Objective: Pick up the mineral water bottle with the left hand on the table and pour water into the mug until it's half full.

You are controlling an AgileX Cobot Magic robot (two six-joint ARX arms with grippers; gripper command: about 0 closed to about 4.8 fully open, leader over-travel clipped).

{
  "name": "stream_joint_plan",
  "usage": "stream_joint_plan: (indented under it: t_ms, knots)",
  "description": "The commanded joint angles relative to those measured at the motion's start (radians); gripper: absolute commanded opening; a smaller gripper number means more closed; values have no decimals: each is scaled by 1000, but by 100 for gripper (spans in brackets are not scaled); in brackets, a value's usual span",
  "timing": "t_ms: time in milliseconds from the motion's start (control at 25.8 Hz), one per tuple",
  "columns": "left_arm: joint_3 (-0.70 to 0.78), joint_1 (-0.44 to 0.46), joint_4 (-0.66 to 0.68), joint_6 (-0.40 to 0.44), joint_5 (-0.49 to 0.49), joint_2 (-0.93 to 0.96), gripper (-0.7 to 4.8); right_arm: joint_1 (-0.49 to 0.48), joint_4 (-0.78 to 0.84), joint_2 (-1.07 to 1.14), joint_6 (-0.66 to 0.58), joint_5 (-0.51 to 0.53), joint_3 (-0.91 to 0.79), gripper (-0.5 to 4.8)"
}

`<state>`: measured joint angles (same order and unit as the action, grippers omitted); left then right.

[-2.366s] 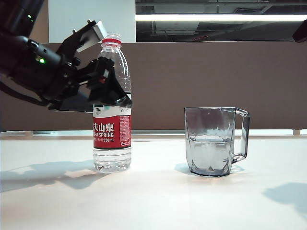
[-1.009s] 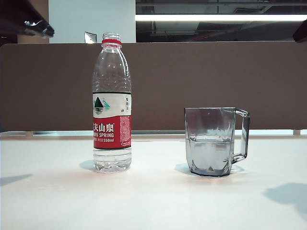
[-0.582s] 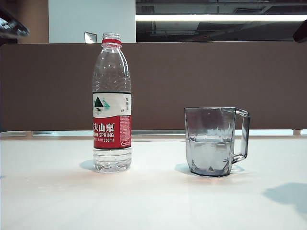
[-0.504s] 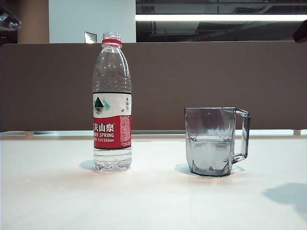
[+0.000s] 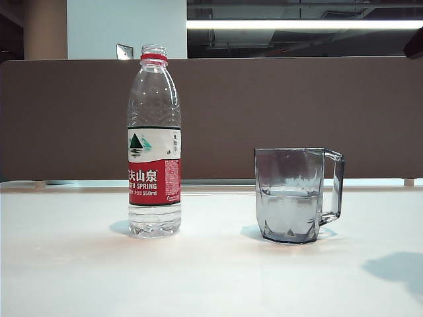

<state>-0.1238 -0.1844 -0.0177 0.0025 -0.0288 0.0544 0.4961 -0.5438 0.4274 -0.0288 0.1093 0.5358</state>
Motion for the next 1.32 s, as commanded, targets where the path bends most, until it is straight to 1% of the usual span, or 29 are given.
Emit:
stream_joint_plan:
  t_ms: [39,155,233,388,543,737,931,1047,1125,1319]
  knots:
    - [17,56,22,-5,-40,-50,-6,0,17,-1,4,1,4,-4]
    - [21,84,45,-11,-39,-51,-6,0,17,-1,4,1,4,-4]
    - [36,89,28,-10,-39,-50,-6,1,17,-1,4,1,4,-5]
    - [105,89,13,5,-37,-51,-6,0,17,-1,4,1,4,-4]
    - [113,91,12,32,-35,-51,-6,0,17,-1,4,1,4,-4]
    - [113,170,8,-11,-39,-51,-6,0,17,-1,4,1,4,-5]
    - [113,158,3,-11,-39,-51,-6,0,17,-1,4,1,4,-4]
    - [113,158,-63,-10,-39,-51,-6,0,17,-1,4,1,4,-4]
    - [113,158,-82,-10,-39,-51,-6,0,17,-1,4,1,4,-4]
    - [113,159,-68,-11,-39,-51,-5,0,17,-1,4,1,4,-4]
